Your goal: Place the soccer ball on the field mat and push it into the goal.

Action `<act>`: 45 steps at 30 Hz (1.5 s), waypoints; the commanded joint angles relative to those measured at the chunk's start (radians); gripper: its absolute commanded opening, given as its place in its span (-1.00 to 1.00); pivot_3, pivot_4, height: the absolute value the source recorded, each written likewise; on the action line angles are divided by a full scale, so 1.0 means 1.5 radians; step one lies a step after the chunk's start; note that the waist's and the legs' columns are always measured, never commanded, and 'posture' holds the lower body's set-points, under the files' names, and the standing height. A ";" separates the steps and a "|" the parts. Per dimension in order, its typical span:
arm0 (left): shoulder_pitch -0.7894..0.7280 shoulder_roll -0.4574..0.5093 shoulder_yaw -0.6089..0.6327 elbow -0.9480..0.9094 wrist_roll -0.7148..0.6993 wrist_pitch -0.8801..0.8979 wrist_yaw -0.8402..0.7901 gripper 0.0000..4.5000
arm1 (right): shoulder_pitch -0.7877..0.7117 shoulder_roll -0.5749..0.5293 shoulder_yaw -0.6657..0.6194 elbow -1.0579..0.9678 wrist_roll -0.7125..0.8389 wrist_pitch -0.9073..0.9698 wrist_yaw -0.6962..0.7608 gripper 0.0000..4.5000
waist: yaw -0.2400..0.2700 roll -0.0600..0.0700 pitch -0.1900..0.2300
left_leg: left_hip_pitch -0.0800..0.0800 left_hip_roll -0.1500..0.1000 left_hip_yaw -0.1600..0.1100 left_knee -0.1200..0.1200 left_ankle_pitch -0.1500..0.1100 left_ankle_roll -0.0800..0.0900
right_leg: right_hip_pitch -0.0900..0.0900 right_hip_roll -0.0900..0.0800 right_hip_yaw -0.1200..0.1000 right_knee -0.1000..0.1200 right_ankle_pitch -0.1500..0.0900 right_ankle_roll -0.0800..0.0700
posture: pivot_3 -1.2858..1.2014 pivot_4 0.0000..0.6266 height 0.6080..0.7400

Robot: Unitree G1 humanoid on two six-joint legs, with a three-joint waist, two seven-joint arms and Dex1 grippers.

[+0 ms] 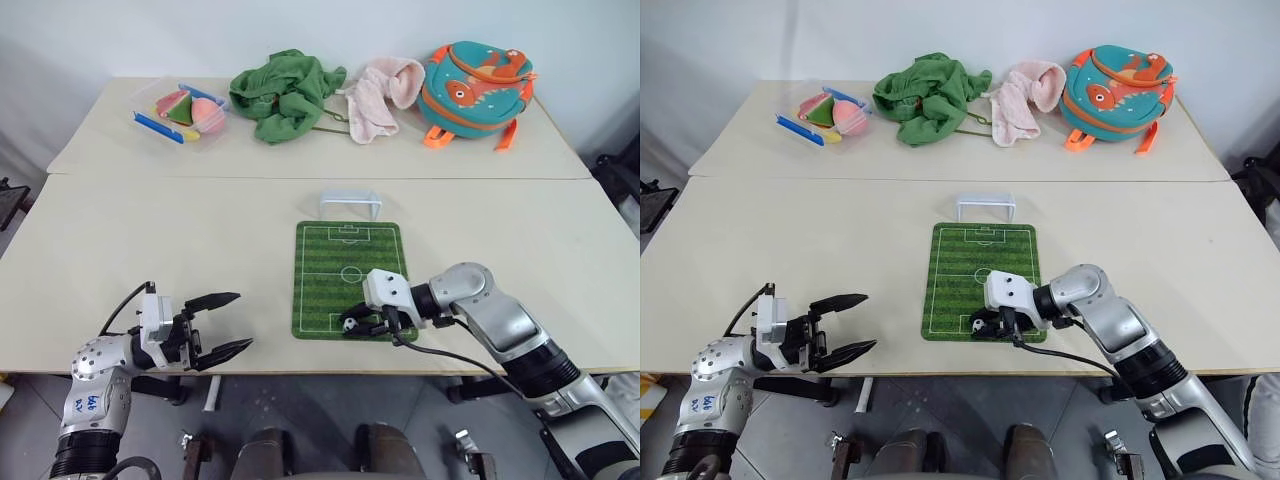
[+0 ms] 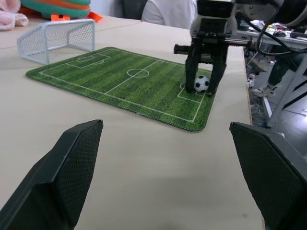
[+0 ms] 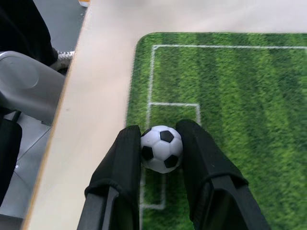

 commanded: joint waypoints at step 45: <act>-0.018 0.016 0.010 0.024 -0.014 -0.010 -0.045 1.00 | 0.097 -0.037 -0.010 -0.204 0.030 0.081 -0.027 -0.99 | 0.000 -0.001 0.000 | 0.000 0.000 0.000 0.000 0.000 0.000 | 0.000 0.000 0.000 0.000 0.000 0.000 | 0.03 -0.52 1.00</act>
